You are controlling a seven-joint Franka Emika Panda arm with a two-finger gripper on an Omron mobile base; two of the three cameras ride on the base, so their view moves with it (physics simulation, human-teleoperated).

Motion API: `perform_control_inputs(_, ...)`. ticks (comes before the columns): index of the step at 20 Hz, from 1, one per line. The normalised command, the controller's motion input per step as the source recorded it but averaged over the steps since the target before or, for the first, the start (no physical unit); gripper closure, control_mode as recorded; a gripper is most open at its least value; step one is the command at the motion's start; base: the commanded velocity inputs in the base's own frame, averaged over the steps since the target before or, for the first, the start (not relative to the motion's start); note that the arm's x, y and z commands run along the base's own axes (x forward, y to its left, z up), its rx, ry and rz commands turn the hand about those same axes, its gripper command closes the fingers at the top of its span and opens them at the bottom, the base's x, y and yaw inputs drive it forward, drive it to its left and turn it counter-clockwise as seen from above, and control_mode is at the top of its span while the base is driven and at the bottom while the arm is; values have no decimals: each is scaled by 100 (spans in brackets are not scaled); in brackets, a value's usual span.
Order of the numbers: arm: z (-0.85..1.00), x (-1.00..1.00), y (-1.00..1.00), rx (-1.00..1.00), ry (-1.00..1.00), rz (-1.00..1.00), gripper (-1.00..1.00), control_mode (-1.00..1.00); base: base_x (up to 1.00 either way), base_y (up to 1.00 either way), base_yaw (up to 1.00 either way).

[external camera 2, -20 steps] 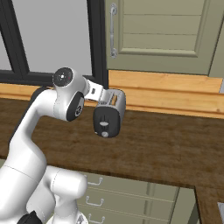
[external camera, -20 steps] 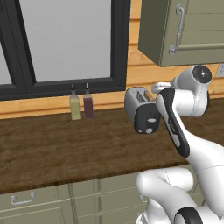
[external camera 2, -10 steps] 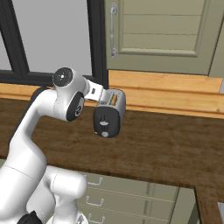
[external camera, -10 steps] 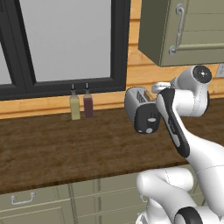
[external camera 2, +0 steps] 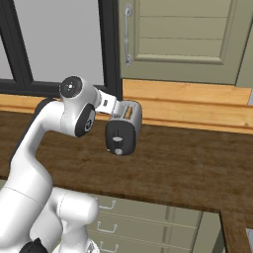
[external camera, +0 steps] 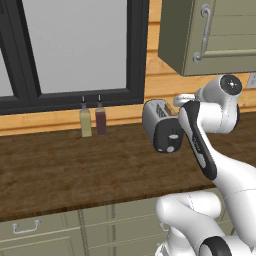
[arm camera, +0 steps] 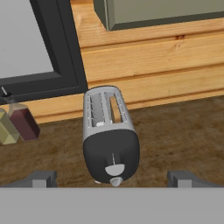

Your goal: Start the toaster. Once the lever pops up, take the bread to the plate on the dining counter.

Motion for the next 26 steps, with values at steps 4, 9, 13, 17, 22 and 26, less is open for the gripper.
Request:
perform_control_inputs(4, 0, 0, 0, 0, 0, 0, -100, -100, 0, 0, 0)
perform_control_inputs(9, 0, 0, 0, 0, 0, 0, -100, -100, 0, 0, 0)
perform_control_inputs(13, 0, 0, 0, 0, 0, 0, -100, -100, 0, 0, 0)
perform_control_inputs(17, 0, 0, 0, 0, 0, 0, -100, -100, 0, 0, 0)
perform_control_inputs(22, 0, 0, 0, 0, 0, 0, -100, -100, 0, 0, 0)
perform_control_inputs(26, 0, 0, 0, 0, 0, 0, -100, -100, 0, 0, 0)
